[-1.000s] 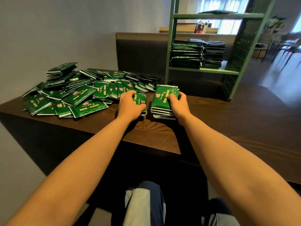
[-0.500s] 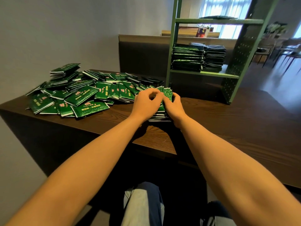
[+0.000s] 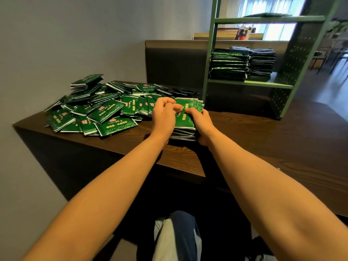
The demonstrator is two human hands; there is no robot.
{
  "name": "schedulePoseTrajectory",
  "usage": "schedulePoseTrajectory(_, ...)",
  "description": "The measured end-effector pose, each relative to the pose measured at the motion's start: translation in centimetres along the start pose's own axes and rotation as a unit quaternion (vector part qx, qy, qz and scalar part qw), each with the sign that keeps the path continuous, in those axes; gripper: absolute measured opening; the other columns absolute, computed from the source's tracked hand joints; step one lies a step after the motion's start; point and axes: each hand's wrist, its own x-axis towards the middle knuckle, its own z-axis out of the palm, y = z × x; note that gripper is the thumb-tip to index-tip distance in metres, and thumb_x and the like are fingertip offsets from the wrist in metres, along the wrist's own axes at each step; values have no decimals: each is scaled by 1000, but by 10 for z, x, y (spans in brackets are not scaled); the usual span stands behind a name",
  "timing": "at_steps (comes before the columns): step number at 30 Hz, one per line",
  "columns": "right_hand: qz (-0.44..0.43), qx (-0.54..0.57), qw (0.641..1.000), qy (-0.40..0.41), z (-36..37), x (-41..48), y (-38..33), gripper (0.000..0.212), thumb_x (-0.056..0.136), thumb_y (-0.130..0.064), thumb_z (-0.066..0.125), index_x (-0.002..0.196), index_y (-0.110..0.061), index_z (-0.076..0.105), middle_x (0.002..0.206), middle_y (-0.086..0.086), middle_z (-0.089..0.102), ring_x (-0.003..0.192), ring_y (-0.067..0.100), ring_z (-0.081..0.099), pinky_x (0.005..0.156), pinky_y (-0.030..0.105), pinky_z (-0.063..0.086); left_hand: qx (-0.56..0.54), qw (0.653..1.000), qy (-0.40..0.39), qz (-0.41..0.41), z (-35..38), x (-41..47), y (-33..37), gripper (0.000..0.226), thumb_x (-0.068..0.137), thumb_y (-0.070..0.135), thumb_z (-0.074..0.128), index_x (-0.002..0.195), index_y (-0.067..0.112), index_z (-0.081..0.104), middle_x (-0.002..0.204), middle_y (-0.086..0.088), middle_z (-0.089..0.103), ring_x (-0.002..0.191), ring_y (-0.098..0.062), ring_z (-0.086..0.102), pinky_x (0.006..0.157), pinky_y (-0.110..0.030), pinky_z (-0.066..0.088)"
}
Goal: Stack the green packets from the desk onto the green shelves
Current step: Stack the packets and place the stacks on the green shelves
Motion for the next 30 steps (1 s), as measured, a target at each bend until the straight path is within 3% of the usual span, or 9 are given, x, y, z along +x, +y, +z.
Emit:
schedulePoseTrajectory(3, -1, -16, 1000, 5, 14, 4, 5, 54, 93, -20, 69, 140, -14, 42, 120, 10, 67, 96, 22, 73, 75, 36, 62, -14, 998, 57, 3, -20, 10, 0, 17, 94, 2, 44, 91, 14, 55, 92, -11, 65, 83, -19, 64, 69, -24, 51)
schedulePoseTrajectory(6, -20, -28, 999, 18, 26, 5, 9, 59, 93, -21, 68, 144, -13, 39, 123, 9, 64, 106, 25, 69, 94, 45, 59, 153, 979, 109, 73, -51, 25, -15, 12, 95, 7, 48, 95, 16, 56, 89, -2, 61, 77, -15, 56, 71, -35, 49)
schedulePoseTrajectory(8, -22, -36, 999, 27, 30, 6, 11, 55, 95, -23, 68, 141, -14, 39, 124, 9, 62, 110, 26, 66, 97, 45, 56, 346, 928, 110, 85, -75, 34, -32, 19, 92, 12, 52, 108, 21, 56, 111, -1, 60, 105, -20, 56, 96, -45, 46)
schedulePoseTrajectory(10, -21, -37, 999, 30, 30, 8, 13, 53, 93, -26, 69, 136, -16, 39, 125, 10, 61, 112, 29, 66, 102, 52, 54, 544, 832, 100, 40, -96, 39, -49, 37, 90, 19, 55, 127, 22, 53, 139, -4, 48, 136, -25, 35, 117, -55, 20)
schedulePoseTrajectory(13, -21, -42, 999, 19, 29, 8, 13, 62, 81, -35, 71, 131, -17, 41, 125, 10, 63, 111, 30, 68, 103, 56, 53, 645, 757, 66, -86, -107, 40, -59, 61, 93, 38, 50, 147, 13, 36, 160, -15, 21, 150, -32, 6, 117, -62, -3)
schedulePoseTrajectory(15, -26, -54, 998, 14, 28, 9, 14, 62, 79, -36, 70, 130, -17, 42, 124, 10, 63, 111, 30, 68, 103, 57, 53, 654, 744, 48, -124, -105, 40, -60, 63, 93, 44, 43, 147, 12, 38, 160, -17, 20, 150, -34, 6, 116, -66, -5)
schedulePoseTrajectory(21, -36, -56, 998, -4, 21, 12, 18, 46, 93, -27, 67, 130, -16, 41, 125, 10, 62, 112, 29, 67, 104, 54, 53, 655, 753, 49, -50, -102, 32, -54, 33, 93, 34, 48, 120, 17, 57, 128, -6, 56, 132, -31, 40, 111, -74, 0)
schedulePoseTrajectory(25, -22, -36, 999, -12, 19, 7, 16, 59, 87, -32, 71, 134, -16, 39, 126, 11, 63, 112, 31, 69, 102, 56, 54, 632, 773, 52, -30, -100, 27, -49, 32, 95, 27, 52, 125, 21, 62, 128, -3, 59, 130, -28, 44, 114, -68, 3)
schedulePoseTrajectory(30, 72, 55, 996, -5, 7, -1, 1, 88, 70, -42, 79, 146, -14, 45, 126, 18, 69, 101, 35, 75, 76, 50, 63, 596, 802, 20, 11, -93, 15, -42, 33, 91, 14, 52, 113, 29, 71, 80, 5, 63, 111, -24, 60, 118, -61, -6)
